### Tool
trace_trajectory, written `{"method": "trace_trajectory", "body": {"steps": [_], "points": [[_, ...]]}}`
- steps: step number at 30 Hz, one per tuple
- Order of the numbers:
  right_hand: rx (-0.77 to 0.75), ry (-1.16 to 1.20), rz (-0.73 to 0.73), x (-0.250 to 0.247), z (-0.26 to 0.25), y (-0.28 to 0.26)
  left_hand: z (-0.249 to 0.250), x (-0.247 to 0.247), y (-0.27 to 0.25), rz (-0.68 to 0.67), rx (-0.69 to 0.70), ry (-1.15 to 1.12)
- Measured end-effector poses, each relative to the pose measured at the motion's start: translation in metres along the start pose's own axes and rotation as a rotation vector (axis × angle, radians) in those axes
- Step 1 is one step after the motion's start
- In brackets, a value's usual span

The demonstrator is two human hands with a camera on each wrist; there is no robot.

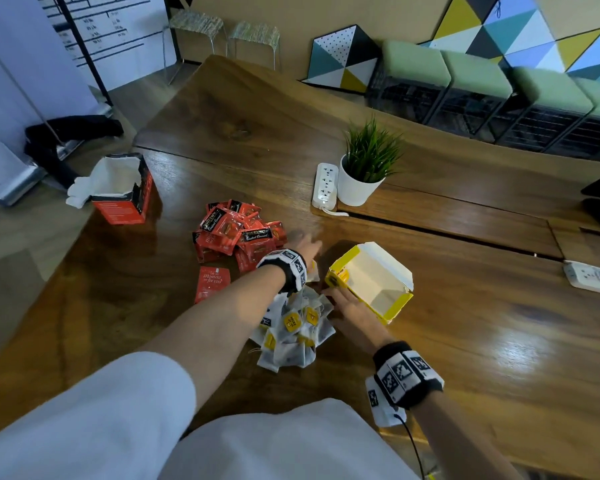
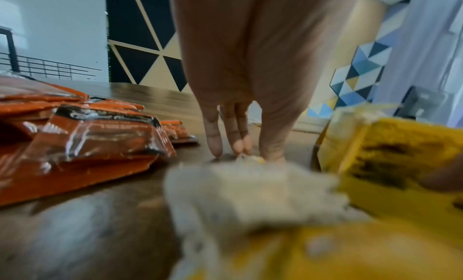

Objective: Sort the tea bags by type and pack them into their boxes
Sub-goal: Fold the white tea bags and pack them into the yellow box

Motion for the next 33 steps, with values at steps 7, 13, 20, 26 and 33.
{"method": "trace_trajectory", "body": {"steps": [7, 13, 20, 26, 33], "points": [[0.07, -0.17, -0.086, 0.018, -0.006, 0.01, -0.003, -0.007, -0.005, -0.049, -0.006, 0.038], [0.206, -0.056, -0.11, 0.026, 0.0, -0.003, -0.027, -0.025, -0.015, 0.071, -0.042, -0.258], [0.338, 0.48, -0.066, 0.0, 0.008, -0.025, -0.045, -0.045, -0.079, 0.101, -0.181, -1.154], [0.275, 1.111, 0.131, -0.044, -0.002, -0.036, -0.04, -0.034, -0.113, -0.018, -0.137, -1.473], [0.273, 1.402, 0.118, -0.047, -0.023, -0.027, -0.02, -0.015, -0.123, -0.158, -0.046, -1.219]]}}
Point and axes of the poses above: each hand's wrist, its own y-axis towards the middle knuckle, its own x-axis out of the palm, z = x × y, the point moved 2 cm from there along y, towards the middle knuckle, and after that the axes turned 11 degrees about -y, right-handed, at the moved point
